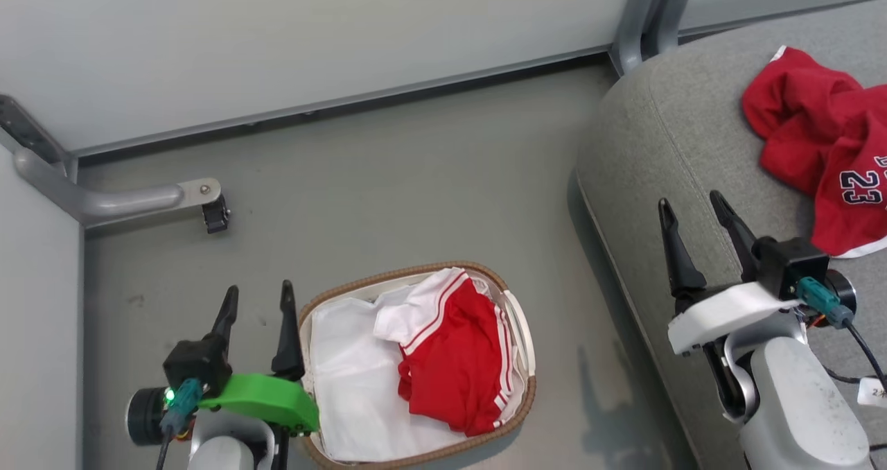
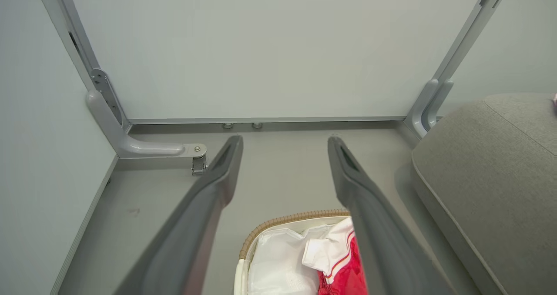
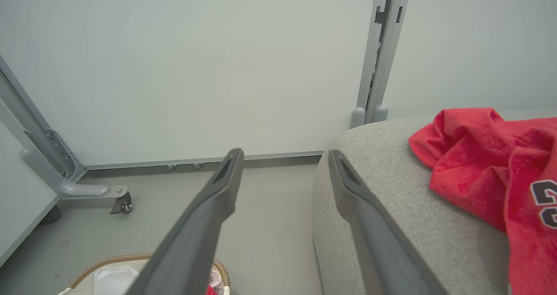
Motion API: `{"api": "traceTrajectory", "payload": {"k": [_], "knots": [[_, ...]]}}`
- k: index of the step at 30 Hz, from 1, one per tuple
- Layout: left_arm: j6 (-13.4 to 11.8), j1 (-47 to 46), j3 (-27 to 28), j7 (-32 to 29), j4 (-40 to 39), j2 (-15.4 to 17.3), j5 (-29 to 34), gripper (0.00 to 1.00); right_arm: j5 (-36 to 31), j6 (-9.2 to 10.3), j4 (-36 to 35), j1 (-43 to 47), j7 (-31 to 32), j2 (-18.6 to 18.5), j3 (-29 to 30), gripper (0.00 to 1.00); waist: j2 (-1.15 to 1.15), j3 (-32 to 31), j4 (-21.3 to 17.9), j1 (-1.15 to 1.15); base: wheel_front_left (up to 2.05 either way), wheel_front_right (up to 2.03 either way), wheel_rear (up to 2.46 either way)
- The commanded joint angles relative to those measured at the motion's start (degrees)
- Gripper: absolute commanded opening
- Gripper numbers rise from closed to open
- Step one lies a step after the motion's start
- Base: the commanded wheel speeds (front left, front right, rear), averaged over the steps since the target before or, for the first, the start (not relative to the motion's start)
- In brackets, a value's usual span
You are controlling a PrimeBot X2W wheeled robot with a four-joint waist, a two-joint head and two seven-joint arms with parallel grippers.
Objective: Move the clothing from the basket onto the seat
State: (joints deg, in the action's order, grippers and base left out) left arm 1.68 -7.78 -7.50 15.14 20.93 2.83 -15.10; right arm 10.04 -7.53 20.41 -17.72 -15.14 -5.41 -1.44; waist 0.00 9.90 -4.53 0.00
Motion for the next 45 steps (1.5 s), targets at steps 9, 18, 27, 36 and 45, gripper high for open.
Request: {"api": "traceTrajectory", "payload": {"k": [9, 18, 27, 36, 45], "knots": [[1.38, -10.96, -6.31, 0.02, 11.35, 0.19, -3.09, 1.00, 1.46, 0.07, -4.50, -7.16, -0.01, 1.63, -1.21, 1.00, 0.00, 12.88, -7.71, 0.00, 0.00, 0.00, 0.00], [2.89, -20.04, -12.61, 0.03, 27.14, 0.27, -3.40, 1.00, 2.52, 0.07, -6.87, -10.65, -0.01, 2.33, -1.50, 1.00, 0.00, 20.77, -11.78, 0.00, 0.00, 0.00, 0.00], [4.06, -27.85, -14.61, 0.03, 42.27, 0.31, -2.50, 1.00, 4.68, 0.07, -8.90, -12.87, -0.01, 2.46, -1.95, 1.00, 0.00, 26.98, -14.39, 0.00, 0.00, 0.00, 0.00], [5.32, -32.01, -15.95, -2.90, 50.19, 0.29, -4.11, 1.00, 6.96, 0.07, -11.25, -14.00, -0.01, 2.46, -2.45, 1.00, 0.00, 31.26, -16.12, 0.00, 0.00, 0.00, 0.00], [5.75, -33.86, -15.62, -7.40, 52.20, 1.05, -6.79, 1.00, 7.32, 0.07, -14.22, -15.49, -0.01, 2.43, -3.11, 1.00, 0.00, 34.79, -17.09, 0.00, 0.00, 0.00, 0.00]]}}
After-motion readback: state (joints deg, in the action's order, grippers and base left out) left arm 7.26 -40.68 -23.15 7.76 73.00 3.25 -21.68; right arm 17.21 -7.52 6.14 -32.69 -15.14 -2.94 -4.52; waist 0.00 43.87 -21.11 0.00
